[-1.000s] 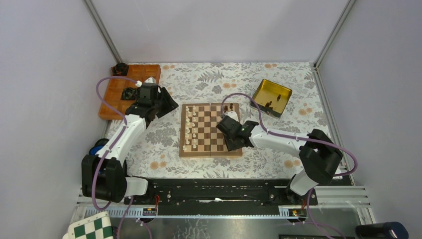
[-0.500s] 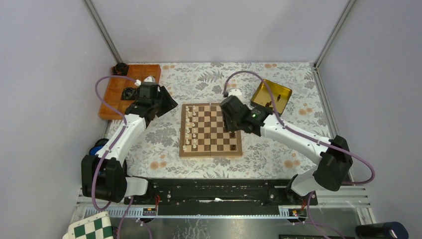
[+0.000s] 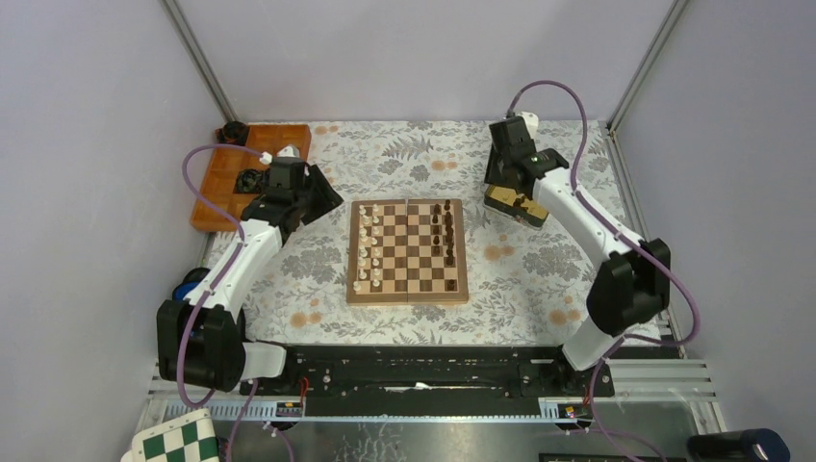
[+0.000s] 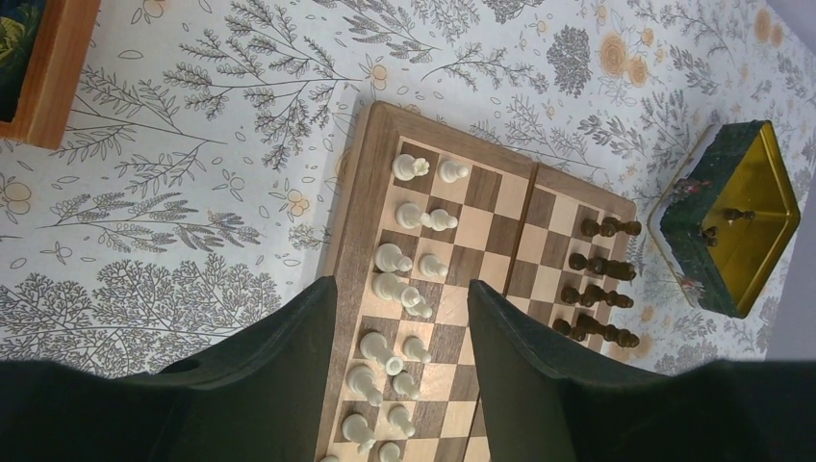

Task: Set up the chess pieces on the board
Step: Pick up the chess piece from the storage box.

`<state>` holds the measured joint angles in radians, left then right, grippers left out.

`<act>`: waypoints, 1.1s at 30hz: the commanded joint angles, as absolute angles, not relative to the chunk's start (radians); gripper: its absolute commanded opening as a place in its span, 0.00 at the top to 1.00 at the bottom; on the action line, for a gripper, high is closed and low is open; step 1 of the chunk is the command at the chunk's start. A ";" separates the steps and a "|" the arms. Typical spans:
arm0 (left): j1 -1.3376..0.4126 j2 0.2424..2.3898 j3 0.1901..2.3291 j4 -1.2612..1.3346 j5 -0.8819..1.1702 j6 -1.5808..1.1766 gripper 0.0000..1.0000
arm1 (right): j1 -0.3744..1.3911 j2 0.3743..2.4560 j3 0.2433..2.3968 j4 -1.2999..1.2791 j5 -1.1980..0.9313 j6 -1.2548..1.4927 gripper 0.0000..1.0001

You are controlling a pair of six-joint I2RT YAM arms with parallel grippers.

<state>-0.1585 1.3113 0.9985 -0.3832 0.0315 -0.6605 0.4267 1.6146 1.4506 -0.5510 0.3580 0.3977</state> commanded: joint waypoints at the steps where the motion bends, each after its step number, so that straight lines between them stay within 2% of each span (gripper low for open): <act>1: -0.166 1.304 1.022 -0.399 0.003 -0.630 0.40 | 0.335 1.730 1.543 -0.511 0.384 0.422 0.53; 16: -0.164 1.344 1.021 -0.398 -0.031 -0.622 0.40 | 0.197 2.014 1.666 -0.487 0.378 0.536 0.55; 33: -0.153 1.418 1.050 -0.388 -0.035 -0.605 0.40 | 0.141 2.116 1.671 -0.479 0.370 0.572 0.58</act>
